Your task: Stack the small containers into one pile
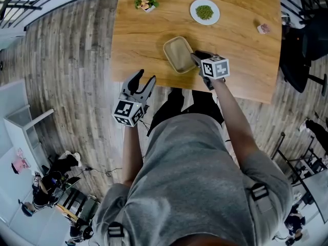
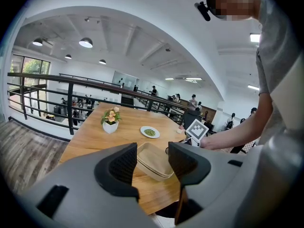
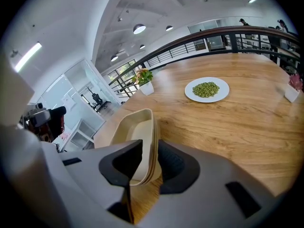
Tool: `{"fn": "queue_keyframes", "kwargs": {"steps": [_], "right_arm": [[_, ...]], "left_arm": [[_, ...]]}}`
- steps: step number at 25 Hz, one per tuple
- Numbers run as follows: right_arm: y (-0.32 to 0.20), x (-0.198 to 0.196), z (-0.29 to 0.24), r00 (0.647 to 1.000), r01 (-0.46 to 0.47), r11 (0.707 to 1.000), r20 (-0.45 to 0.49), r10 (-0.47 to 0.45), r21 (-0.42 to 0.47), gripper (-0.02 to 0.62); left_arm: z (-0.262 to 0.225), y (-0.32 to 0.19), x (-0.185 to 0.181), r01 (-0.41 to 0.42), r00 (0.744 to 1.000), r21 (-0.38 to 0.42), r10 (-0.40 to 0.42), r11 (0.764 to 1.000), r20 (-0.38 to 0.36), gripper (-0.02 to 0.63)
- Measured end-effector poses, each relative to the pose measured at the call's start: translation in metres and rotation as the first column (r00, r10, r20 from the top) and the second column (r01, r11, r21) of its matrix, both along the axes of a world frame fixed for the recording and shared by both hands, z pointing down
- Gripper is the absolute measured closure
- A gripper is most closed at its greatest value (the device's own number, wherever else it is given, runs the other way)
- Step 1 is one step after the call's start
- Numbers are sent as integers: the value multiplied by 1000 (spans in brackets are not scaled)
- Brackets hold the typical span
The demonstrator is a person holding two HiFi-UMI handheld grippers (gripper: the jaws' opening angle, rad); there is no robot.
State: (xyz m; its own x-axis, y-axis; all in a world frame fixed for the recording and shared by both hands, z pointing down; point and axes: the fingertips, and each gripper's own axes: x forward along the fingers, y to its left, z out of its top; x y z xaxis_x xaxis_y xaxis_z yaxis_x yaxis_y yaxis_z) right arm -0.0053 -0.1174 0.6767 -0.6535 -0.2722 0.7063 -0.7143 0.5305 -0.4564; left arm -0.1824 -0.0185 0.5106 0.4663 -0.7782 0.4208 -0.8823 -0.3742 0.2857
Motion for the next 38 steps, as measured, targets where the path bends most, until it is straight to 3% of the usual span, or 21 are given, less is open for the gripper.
{"fn": "queue_keyframes", "kwargs": {"steps": [11, 20, 28, 38], "right_arm": [[4, 19, -12, 999, -52, 998, -2, 52, 44, 523], [9, 43, -32, 995, -97, 982, -21, 102, 162, 588], [29, 51, -55, 1000, -31, 958, 3, 31, 286, 589], [61, 66, -64, 1000, -3, 937, -19, 10, 350, 589]], "left_arm": [[-6, -6, 13, -44, 999, 20, 44, 999, -6, 385], [-12, -8, 25, -84, 996, 41, 85, 996, -15, 387], [-17, -8, 36, -134, 991, 61, 135, 989, -14, 407], [-23, -1, 45, -182, 982, 79, 185, 980, -33, 492]]}}
